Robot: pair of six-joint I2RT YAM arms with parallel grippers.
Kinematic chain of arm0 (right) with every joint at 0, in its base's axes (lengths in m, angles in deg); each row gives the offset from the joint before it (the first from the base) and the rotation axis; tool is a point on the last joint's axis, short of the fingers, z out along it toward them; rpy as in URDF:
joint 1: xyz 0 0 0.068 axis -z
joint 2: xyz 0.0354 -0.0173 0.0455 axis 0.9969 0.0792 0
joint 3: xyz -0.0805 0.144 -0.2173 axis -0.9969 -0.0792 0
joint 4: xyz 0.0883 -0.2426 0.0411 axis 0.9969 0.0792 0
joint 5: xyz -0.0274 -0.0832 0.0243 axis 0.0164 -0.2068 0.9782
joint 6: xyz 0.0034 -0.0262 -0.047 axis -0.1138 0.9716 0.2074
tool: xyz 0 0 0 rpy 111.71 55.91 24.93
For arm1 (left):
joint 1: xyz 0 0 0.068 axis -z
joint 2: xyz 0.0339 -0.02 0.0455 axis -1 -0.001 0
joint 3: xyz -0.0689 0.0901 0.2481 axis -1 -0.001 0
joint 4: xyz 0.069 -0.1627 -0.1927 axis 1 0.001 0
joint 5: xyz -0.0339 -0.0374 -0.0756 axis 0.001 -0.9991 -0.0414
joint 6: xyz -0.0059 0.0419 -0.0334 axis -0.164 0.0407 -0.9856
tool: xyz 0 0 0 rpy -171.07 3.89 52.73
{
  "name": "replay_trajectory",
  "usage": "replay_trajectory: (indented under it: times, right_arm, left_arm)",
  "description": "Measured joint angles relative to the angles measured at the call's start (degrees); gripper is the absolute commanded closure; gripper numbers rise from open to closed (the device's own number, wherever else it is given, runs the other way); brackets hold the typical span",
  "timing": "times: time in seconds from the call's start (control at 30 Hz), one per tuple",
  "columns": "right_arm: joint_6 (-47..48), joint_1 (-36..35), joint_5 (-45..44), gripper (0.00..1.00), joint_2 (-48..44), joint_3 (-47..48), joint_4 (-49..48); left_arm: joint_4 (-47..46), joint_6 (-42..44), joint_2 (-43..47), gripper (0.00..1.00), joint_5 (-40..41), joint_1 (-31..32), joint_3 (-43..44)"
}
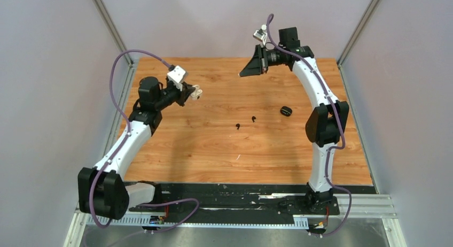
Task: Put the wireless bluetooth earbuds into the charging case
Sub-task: Pick up the earbud from the center of the board.
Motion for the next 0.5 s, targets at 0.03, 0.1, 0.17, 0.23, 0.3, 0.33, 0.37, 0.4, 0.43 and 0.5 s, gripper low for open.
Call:
replay_trajectory:
  times: [0.03, 0.1, 0.17, 0.23, 0.3, 0.33, 0.37, 0.4, 0.43, 0.5]
  right_arm:
    - [-5.68, 0.98, 1.73, 1.0, -0.66, -1.84, -2.05]
    - [-14.99, 1.44, 4.24, 1.0, -1.57, -5.68, -5.42]
    - [-22.67, 0.61, 6.01, 1.0, -1.81, -8.68, -8.02]
    - [-28.02, -0.31, 6.99, 1.0, -1.81, -9.94, -9.79]
    - [-32.96, -1.01, 7.69, 1.0, -1.81, -10.12, -11.89]
    - [-35.43, -1.42, 8.13, 1.0, -1.95, -10.12, -13.51]
    - [-37.7, -1.68, 8.39, 1.0, -2.08, -10.12, -15.02]
    - [-39.67, -1.7, 8.44, 1.0, -2.19, -10.12, -16.2]
    - [-41.38, -1.73, 8.39, 1.0, -2.25, -10.12, -17.25]
    - [-43.93, -1.55, 8.04, 1.0, -2.25, -10.1, -18.88]
  left_arm:
    - [-1.36, 0.46, -0.94, 1.0, 1.07, 0.94, 0.0]
    - [-3.41, 1.4, -2.93, 1.0, 3.65, 3.13, 0.24]
    - [-5.05, 2.01, -5.11, 1.0, 6.16, 5.49, 0.92]
    - [-6.1, 2.29, -6.91, 1.0, 8.15, 7.39, 1.86]
    - [-7.26, 2.34, -8.44, 1.0, 10.45, 9.22, 2.93]
    - [-7.85, 2.25, -9.07, 1.0, 11.67, 10.05, 3.41]
    - [-8.33, 2.14, -9.79, 1.0, 12.98, 10.86, 4.09]
    - [-8.74, 1.9, -10.32, 1.0, 13.99, 11.39, 4.61]
    - [-9.07, 1.62, -11.04, 1.0, 15.15, 12.09, 5.35]
    - [-9.44, 1.05, -12.41, 1.0, 16.68, 13.07, 6.84]
